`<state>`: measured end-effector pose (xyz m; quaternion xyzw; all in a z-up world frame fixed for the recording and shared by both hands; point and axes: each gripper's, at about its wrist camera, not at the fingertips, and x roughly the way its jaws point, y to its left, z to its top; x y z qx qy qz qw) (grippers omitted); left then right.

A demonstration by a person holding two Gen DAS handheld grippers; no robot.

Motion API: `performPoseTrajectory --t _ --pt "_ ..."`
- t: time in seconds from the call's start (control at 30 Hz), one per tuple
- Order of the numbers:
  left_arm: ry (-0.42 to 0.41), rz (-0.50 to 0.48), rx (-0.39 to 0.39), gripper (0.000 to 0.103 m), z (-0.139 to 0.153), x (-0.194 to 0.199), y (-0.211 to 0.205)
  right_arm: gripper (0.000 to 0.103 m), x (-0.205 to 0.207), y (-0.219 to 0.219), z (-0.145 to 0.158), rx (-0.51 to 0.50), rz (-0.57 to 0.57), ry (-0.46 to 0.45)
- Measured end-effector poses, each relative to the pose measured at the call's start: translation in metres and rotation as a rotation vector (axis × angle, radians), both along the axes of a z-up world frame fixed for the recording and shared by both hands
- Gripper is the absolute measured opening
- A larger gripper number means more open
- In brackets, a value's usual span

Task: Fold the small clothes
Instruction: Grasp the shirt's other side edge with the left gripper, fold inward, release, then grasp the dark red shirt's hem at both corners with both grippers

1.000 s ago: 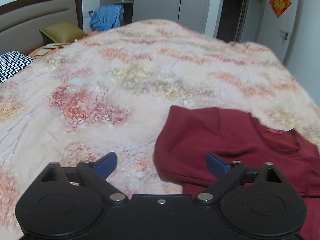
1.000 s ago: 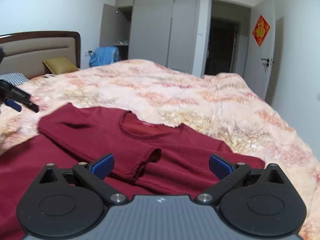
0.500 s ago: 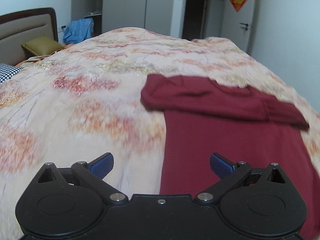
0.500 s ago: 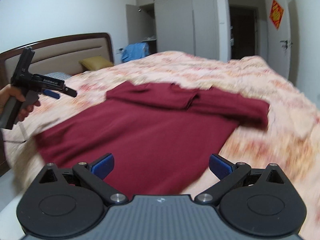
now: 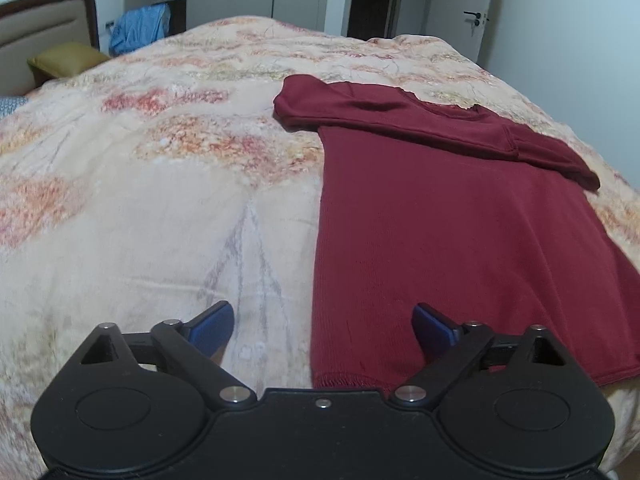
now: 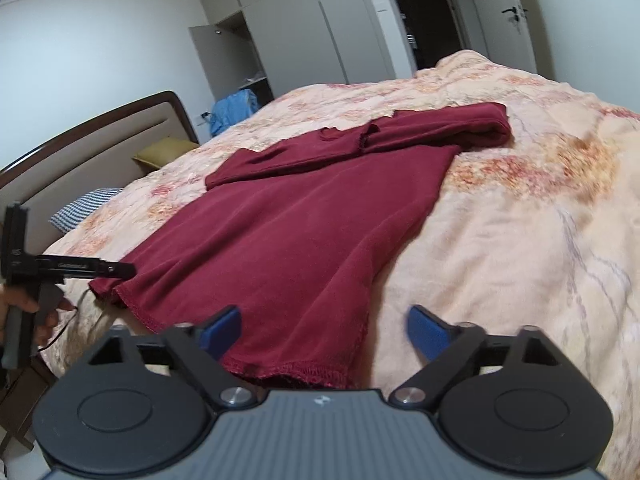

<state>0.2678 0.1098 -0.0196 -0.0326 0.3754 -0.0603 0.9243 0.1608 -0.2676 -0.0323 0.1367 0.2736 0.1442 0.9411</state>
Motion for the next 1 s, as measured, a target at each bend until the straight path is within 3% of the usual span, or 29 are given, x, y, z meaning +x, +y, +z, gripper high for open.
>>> performPoseTrajectory --t 0.03,0.17,0.23,0.33,0.4,0.57,0.63,0.77,0.87,1.0 --pt "0.009 0.006 -0.015 0.087 0.001 0.0 0.002 0.069 0.0 0.001 -0.002 0.005 -0.005 0.006" --pt "0.034 0.003 -0.031 0.064 0.004 -0.001 0.0 0.043 0.0 0.003 -0.005 0.02 -0.019 0.032" --pt "0.045 -0.02 -0.068 0.038 0.007 -0.002 -0.002 0.021 0.0 0.001 -0.004 0.035 -0.023 0.04" --pt "0.077 -0.009 -0.132 0.013 0.009 -0.002 -0.004 0.011 0.001 -0.004 -0.003 0.068 -0.023 0.049" --pt "0.082 0.021 -0.167 0.007 0.013 -0.004 -0.004 0.009 0.001 -0.007 0.001 0.07 -0.016 0.04" --pt "0.07 0.111 -0.202 0.004 0.031 -0.022 -0.013 0.007 -0.009 -0.027 0.032 0.035 -0.013 -0.051" --pt "0.041 0.112 -0.242 0.004 0.043 -0.037 -0.018 0.006 -0.015 -0.038 0.047 0.021 -0.016 -0.079" --pt "0.002 0.083 -0.242 0.004 0.06 -0.076 -0.039 0.006 -0.033 -0.055 0.072 -0.026 -0.014 -0.123" --pt "0.011 0.059 -0.252 0.004 0.053 -0.098 -0.05 0.006 -0.05 -0.063 0.081 -0.084 -0.016 -0.141" --pt "0.021 0.08 -0.256 0.005 0.028 -0.105 -0.05 0.006 -0.057 -0.073 0.061 -0.078 -0.025 -0.087"
